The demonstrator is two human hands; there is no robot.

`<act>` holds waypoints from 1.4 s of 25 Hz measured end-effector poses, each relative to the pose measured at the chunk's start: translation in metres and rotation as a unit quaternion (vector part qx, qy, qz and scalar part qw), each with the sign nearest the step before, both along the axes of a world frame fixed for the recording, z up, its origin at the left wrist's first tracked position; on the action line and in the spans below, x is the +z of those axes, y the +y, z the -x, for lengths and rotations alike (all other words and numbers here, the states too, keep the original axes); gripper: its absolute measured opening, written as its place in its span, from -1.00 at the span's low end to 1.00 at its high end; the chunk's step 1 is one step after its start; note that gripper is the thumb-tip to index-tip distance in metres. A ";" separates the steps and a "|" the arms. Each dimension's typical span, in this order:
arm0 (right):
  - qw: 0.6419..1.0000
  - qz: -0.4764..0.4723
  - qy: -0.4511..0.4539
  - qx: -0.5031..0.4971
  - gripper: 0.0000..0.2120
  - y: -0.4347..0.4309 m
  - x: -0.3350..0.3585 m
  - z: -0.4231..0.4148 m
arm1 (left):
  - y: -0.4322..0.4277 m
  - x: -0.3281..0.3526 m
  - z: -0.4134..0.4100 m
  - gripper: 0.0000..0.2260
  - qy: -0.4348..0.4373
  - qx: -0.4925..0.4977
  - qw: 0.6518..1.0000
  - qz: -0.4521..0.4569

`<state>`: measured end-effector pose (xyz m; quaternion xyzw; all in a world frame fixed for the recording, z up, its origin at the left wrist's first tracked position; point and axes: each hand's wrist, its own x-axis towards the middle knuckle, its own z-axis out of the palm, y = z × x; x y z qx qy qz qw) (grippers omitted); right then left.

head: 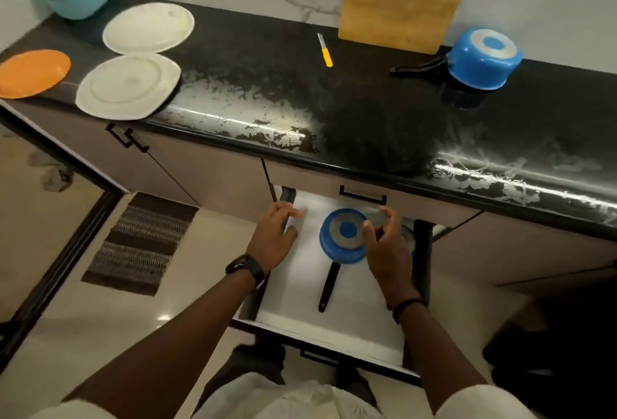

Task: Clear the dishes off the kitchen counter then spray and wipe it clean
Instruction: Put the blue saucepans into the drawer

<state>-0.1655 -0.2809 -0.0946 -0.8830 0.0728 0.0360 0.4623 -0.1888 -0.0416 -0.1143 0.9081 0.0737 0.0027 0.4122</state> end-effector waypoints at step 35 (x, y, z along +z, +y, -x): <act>0.885 -0.377 0.034 -0.271 -0.86 -0.019 0.000 -0.482 | 0.022 -0.041 -0.275 -0.61 -0.032 0.003 0.972 -0.231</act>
